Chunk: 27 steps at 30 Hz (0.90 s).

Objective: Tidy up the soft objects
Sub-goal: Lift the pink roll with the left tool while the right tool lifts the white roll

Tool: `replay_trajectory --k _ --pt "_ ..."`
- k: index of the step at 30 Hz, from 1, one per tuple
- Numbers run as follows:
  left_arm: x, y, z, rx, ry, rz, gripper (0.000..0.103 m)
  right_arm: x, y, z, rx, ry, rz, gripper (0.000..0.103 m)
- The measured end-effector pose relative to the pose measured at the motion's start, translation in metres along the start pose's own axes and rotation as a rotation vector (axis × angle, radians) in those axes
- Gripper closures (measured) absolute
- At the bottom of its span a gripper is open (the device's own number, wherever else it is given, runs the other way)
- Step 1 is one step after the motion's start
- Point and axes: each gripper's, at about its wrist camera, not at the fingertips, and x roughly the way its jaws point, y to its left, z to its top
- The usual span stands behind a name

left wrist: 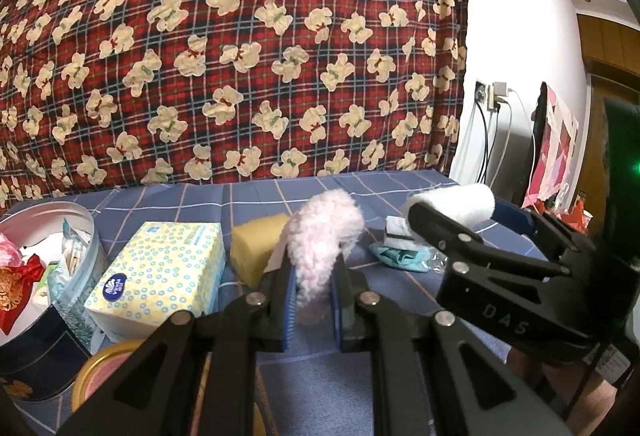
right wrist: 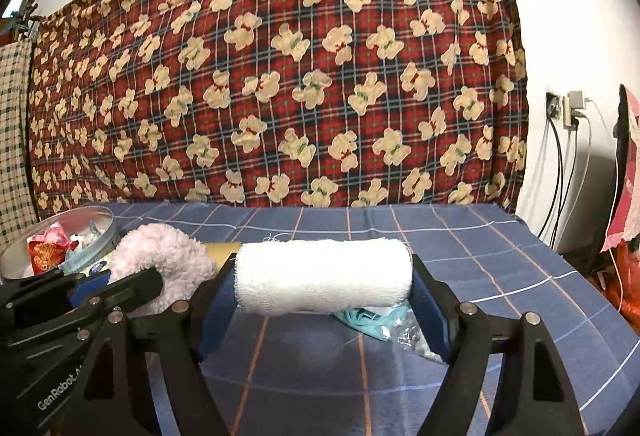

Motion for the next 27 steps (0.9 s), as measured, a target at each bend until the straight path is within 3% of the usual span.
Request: replay_trajectory --k 13,19,27 --pt "-0.021 0.015 -0.003 -0.035 -0.058 -0.004 0.091 -0.008 0.011 0.0 0.012 -0.027 -0.005 0.023" --pt "-0.042 0.027 0.002 -0.045 -0.087 -0.007 0.091 -0.005 0.025 0.001 0.026 -0.01 0.057 0.023" --pt "-0.058 0.061 0.017 -0.067 -0.086 0.065 0.091 0.001 0.065 0.029 0.014 0.009 0.194 0.023"
